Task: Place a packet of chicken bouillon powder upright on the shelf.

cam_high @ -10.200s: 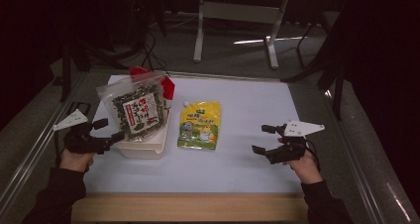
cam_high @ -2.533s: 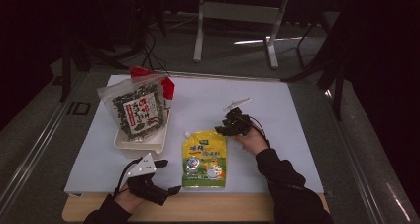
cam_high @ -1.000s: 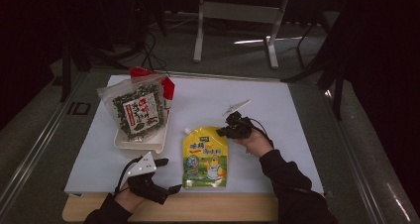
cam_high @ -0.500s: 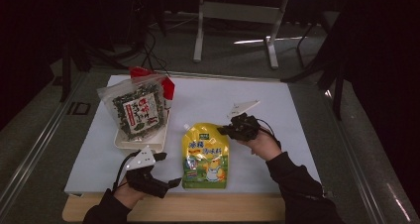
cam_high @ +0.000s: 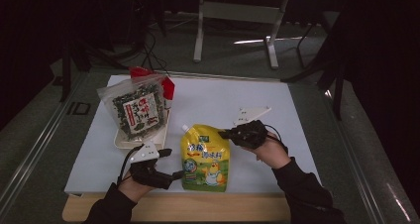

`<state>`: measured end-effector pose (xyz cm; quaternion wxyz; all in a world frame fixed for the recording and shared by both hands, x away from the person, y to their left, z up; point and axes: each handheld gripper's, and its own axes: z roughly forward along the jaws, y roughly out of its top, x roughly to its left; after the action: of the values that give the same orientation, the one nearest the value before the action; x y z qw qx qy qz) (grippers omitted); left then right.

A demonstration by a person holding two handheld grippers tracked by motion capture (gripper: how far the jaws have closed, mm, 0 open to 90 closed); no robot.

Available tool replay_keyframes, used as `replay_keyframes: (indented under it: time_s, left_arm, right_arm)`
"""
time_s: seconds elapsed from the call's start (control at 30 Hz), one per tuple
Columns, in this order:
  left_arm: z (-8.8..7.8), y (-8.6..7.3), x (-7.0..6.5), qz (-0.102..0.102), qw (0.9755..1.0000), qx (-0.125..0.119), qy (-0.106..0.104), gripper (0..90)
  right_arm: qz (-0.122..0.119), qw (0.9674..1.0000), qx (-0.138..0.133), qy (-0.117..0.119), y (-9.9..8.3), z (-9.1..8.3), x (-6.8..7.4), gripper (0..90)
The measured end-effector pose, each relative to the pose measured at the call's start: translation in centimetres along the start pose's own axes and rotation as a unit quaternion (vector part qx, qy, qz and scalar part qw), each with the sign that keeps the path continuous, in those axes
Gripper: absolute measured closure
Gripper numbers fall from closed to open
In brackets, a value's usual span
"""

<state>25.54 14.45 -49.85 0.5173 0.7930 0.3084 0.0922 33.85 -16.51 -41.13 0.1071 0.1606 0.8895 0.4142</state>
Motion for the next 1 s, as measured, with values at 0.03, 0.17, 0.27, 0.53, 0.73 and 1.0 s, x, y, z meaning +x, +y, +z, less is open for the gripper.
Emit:
replay_keyframes:
  time_s: [0.03,0.17,0.27,0.53,0.73,1.0]
  left_arm:
    - [0.1,0.1,0.1,-0.002,1.0000,0.000,-0.003,13.3]
    - [0.5,0.6,0.6,-0.007,0.9999,-0.003,-0.007,16.0]
    - [0.8,0.9,0.8,-0.005,0.9999,0.003,-0.015,18.1]
    - [1.0,2.0,1.4,-0.009,0.9998,-0.004,-0.016,32.7]
    - [0.7,2.6,2.1,-0.008,0.9999,-0.009,0.002,28.5]
    - [1.0,2.6,2.5,0.003,0.9996,-0.004,-0.029,47.9]
  right_arm:
    - [-0.002,1.0000,-0.003,0.001,0.0,-0.1,0.1,90.0]
    - [-0.008,0.9999,-0.009,0.005,0.2,-0.6,0.7,90.0]
    - [-0.014,0.9998,-0.013,0.005,0.3,-0.8,1.1,90.0]
    - [-0.024,0.9995,-0.019,0.006,0.5,-1.2,1.7,90.0]
    - [-0.027,0.9993,-0.023,0.011,0.6,-1.4,2.0,90.0]
    - [-0.033,0.9989,-0.027,0.018,0.9,-1.6,2.4,90.0]
